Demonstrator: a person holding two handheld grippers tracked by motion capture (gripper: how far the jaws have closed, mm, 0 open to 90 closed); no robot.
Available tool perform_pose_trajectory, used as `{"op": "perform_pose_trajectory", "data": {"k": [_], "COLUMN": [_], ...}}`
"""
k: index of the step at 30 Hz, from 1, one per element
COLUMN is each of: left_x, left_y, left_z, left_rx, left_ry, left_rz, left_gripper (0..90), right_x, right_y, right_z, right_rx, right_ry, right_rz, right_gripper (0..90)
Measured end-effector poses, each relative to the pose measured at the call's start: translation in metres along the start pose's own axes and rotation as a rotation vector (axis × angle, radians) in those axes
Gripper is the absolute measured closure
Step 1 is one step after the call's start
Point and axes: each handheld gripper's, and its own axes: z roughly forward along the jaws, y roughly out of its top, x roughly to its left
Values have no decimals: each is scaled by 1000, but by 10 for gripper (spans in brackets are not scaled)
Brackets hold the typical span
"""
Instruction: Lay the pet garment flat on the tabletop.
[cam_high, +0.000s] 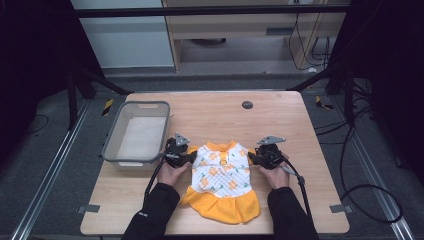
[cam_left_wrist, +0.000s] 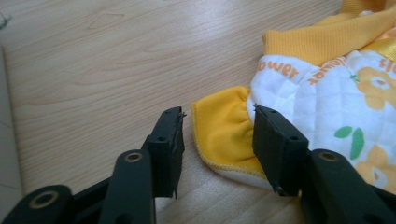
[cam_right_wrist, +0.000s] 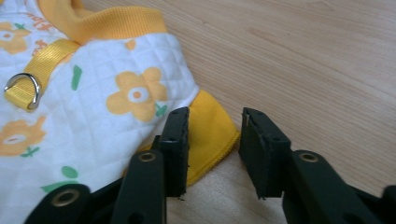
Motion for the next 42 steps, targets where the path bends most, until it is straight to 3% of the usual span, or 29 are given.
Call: {"op": "perform_pose_trajectory", "data": {"k": [2, 3, 6, 8, 13, 17, 19, 22, 24, 25, 26, 27, 28, 29, 30, 32, 35, 38, 42], "left_x": [-1, -2, -5, -7, -5, -3, -3, -4, -4, -2, 1, 1, 3, 6, 9, 13, 17, 19, 13], "left_y": [-1, -1, -1, -1, 1, 14, 28, 48, 63, 68, 75, 75, 77, 79, 79, 77, 72, 66, 57], "left_z": [0, 0, 0, 0, -4, -22, -35, -48, -53, -53, -50, -50, -47, -45, -45, -48, -57, -72, -91], "left_rx": [0, -1, -6, -7, 9, -67, -109, -185, -240, -258, -277, -277, -280, -285, -286, -280, -276, -282, -278], "left_ry": [-18, -20, -30, -29, -36, -30, -15, 14, 49, 68, 104, 104, 128, 138, 137, 135, 130, 96, 43], "left_rz": [-26, -37, -53, -62, -85, -72, -33, -2, 21, 27, 5, 5, -14, -29, -44, -57, -49, -52, -16], "left_gripper": [595, 669, 746, 822, 867, 872, 872, 872, 872, 860, 836, 760, 760, 664, 581, 498, 445, 427, 394], "right_x": [1, 4, 8, 8, 6, 5, 6, 9, 10, 11, 11, 11, 11, 11, 10, 11, 15, 19, 28], "right_y": [0, 1, 1, 2, 5, 18, 26, 44, 56, 69, 72, 72, 76, 80, 82, 83, 81, 79, 68], "right_z": [0, 0, 0, -1, -8, -24, -31, -40, -44, -44, -43, -43, -40, -38, -36, -36, -42, -52, -73], "right_rx": [3, 10, 13, 12, -21, -103, -140, -206, -263, -311, -314, -314, -307, -301, -297, -302, -291, -295, -278], "right_ry": [5, 20, 20, 30, 42, 64, 68, 51, 14, -66, -90, -90, -118, -156, -177, -187, -161, -127, -42], "right_rz": [-2, 9, 14, 34, 41, 35, 26, 2, -17, -33, -40, -40, -47, -58, -69, -71, -95, -100, -80], "right_gripper": [720, 813, 867, 885, 891, 893, 894, 894, 893, 884, 874, 874, 831, 764, 710, 653, 608, 572, 480]}}
